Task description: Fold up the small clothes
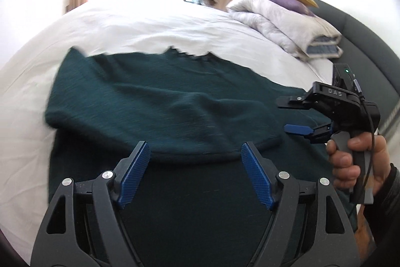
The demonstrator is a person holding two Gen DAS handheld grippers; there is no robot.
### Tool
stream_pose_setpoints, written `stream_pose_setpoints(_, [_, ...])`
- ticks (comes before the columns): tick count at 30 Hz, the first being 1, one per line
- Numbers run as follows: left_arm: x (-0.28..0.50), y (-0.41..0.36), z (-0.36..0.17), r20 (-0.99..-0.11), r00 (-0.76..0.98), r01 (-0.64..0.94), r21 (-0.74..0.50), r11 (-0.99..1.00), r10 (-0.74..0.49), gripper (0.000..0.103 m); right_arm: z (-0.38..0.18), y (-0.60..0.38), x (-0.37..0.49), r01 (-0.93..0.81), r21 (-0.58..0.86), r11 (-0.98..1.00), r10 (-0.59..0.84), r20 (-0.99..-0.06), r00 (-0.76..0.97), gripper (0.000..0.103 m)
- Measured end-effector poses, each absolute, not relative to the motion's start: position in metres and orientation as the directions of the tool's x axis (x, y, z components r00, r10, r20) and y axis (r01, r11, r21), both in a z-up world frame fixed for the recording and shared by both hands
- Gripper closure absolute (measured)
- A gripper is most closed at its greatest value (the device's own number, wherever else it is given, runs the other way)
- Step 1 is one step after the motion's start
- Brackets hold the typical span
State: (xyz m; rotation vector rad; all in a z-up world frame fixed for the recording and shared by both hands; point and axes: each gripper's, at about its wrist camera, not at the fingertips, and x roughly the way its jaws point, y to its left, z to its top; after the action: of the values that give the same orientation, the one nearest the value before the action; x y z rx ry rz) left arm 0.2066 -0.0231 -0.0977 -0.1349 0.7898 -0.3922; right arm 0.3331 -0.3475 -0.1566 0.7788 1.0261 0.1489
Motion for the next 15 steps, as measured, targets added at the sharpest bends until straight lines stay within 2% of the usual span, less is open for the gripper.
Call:
stream_pose_setpoints(3, [0.204, -0.005, -0.105, -0.662, 0.662, 0.248, -0.249, 0.936, -0.351, 0.028, -0.159, -0.325, 0.352, 0.153, 0.663, 0.732, 0.543, -0.705, 0.456, 0.042])
stream_pose_setpoints(6, [0.204, 0.006, -0.118, -0.668, 0.655, 0.219, -0.279, 0.935, -0.353, 0.028, -0.165, -0.308, 0.365, 0.135, 0.611, 0.78, 0.514, -0.749, 0.418, 0.042])
stream_pose_setpoints(8, [0.203, 0.011, -0.121, -0.661, 0.661, 0.207, -0.293, 0.934, -0.354, 0.028, -0.167, -0.309, 0.369, 0.154, 0.63, 0.761, 0.526, -0.739, 0.42, 0.043])
stream_pose_setpoints(9, [0.202, 0.014, -0.121, -0.655, 0.666, 0.204, -0.299, 0.932, -0.356, 0.028, -0.167, -0.309, 0.372, 0.159, 0.632, 0.758, 0.528, -0.738, 0.42, 0.053])
stream_pose_setpoints(10, [0.202, 0.016, -0.122, -0.649, 0.674, 0.197, -0.301, 0.933, -0.352, 0.028, -0.167, -0.308, 0.375, 0.153, 0.622, 0.768, 0.521, -0.746, 0.414, 0.072])
stream_pose_setpoints(11, [0.201, 0.018, -0.123, -0.646, 0.68, 0.191, -0.3, 0.935, -0.346, 0.028, -0.166, -0.305, 0.377, 0.145, 0.602, 0.785, 0.508, -0.76, 0.404, 0.082])
stream_pose_setpoints(13, [0.197, 0.021, -0.126, -0.647, 0.684, 0.18, -0.296, 0.938, -0.336, 0.028, -0.162, -0.296, 0.381, 0.112, 0.56, 0.821, 0.48, -0.782, 0.397, 0.088])
stream_pose_setpoints(15, [0.194, 0.022, -0.128, -0.645, 0.687, 0.179, -0.297, 0.938, -0.335, 0.028, -0.148, -0.288, 0.384, 0.073, 0.51, 0.857, 0.436, -0.793, 0.426, 0.089])
